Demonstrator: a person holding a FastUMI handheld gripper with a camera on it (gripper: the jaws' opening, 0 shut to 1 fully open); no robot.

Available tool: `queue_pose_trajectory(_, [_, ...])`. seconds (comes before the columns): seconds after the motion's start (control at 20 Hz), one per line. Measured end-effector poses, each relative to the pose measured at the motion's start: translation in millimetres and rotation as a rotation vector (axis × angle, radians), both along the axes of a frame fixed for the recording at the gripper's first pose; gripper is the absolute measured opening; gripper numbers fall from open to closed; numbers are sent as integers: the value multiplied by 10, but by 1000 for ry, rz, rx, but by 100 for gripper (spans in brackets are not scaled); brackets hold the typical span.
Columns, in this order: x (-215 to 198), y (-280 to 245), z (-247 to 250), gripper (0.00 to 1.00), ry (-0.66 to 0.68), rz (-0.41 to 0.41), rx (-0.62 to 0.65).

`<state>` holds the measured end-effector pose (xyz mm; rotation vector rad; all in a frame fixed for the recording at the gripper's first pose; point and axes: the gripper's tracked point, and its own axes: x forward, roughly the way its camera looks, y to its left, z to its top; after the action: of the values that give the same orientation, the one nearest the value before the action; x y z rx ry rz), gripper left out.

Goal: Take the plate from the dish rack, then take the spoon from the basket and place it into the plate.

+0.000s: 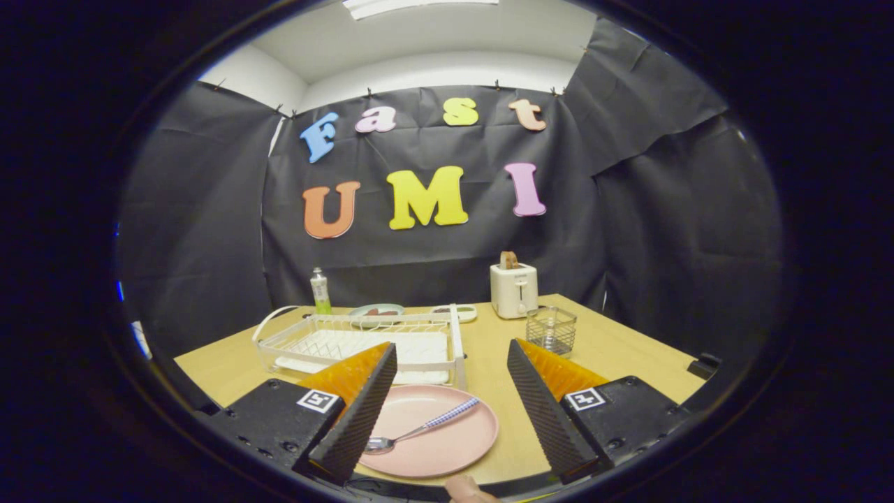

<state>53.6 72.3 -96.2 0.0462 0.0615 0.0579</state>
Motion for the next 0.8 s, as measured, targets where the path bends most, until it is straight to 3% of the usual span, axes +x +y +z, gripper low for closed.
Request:
queue_pose_trajectory(0.45, [-650, -323, 841, 100, -58, -28, -52])
queue_pose_trajectory(0.8, [-906, -409, 1048, 100, -71, -4, -38])
